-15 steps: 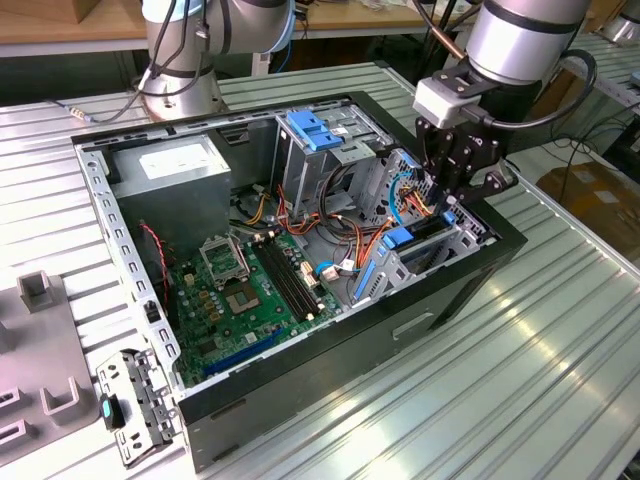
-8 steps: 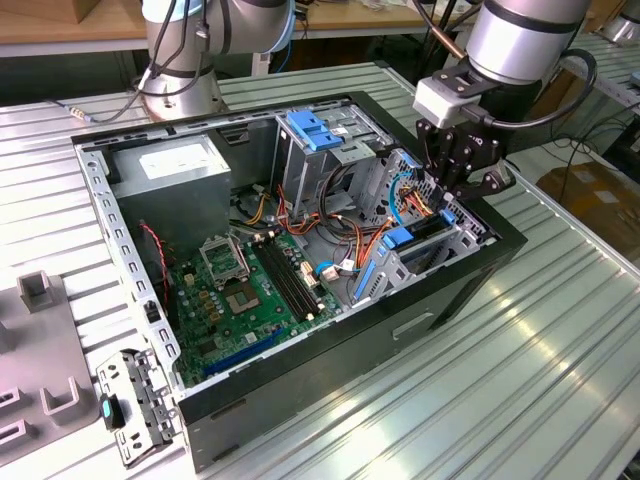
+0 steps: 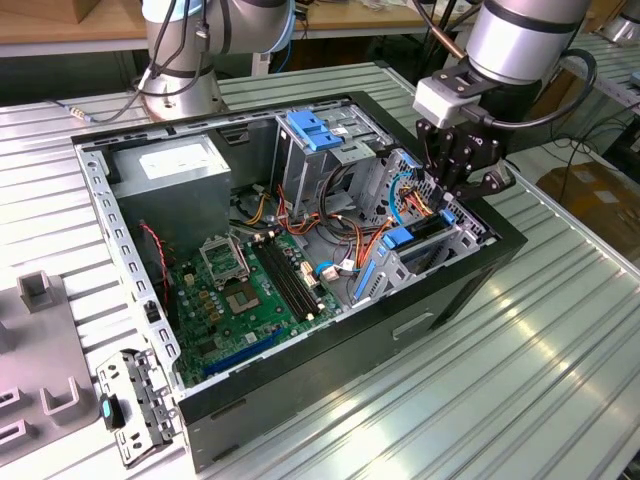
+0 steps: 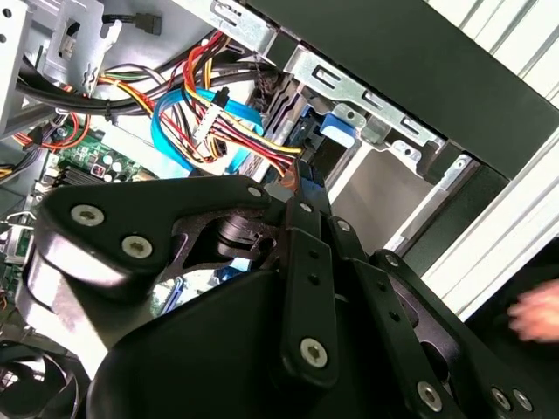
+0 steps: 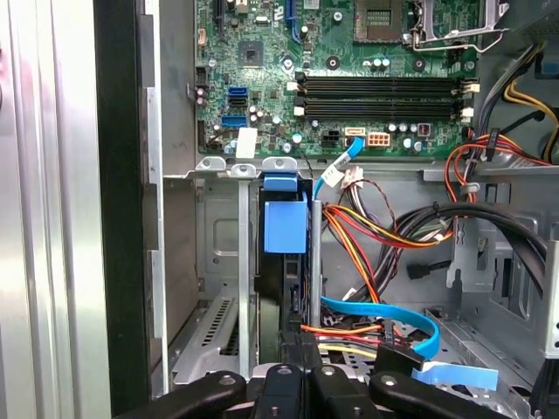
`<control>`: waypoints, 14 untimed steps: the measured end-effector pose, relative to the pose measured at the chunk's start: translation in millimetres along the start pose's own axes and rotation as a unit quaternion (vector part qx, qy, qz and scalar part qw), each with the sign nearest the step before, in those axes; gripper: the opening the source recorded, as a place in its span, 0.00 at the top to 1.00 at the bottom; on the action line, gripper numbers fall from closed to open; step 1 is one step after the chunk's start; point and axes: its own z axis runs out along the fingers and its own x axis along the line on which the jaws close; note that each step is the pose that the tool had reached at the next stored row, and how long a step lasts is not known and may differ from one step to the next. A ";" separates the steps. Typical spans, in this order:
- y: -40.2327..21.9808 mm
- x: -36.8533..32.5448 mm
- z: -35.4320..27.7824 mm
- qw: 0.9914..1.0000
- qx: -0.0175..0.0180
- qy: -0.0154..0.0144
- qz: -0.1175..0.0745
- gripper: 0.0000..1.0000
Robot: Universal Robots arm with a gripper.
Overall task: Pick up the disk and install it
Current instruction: 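Insert the second disk wire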
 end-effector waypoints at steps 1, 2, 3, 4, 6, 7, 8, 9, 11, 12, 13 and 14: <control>1.2 0.0 -0.1 1.000 0.000 0.000 0.000 0.89; 2.2 0.0 -0.1 1.000 0.000 0.000 0.000 0.89; 4.3 -0.1 -0.2 1.000 0.000 0.000 0.000 0.89; 8.6 0.0 -0.4 1.000 0.000 0.000 0.000 0.89; 14.5 0.0 -0.8 1.000 0.000 0.000 0.000 0.89; 18.8 0.0 -1.2 1.000 0.000 0.000 0.000 0.89; 23.0 0.0 -1.5 1.000 0.000 0.000 0.000 0.89; 26.1 0.2 -1.8 1.000 0.000 0.000 0.000 0.89; 26.4 0.1 -2.8 1.000 0.000 0.000 0.000 0.89; 26.0 0.3 -8.1 1.000 0.000 0.000 0.000 0.89; 25.3 0.6 -16.6 1.000 0.000 0.000 0.000 0.89; 24.8 0.9 -23.1 1.000 0.000 0.000 0.000 0.89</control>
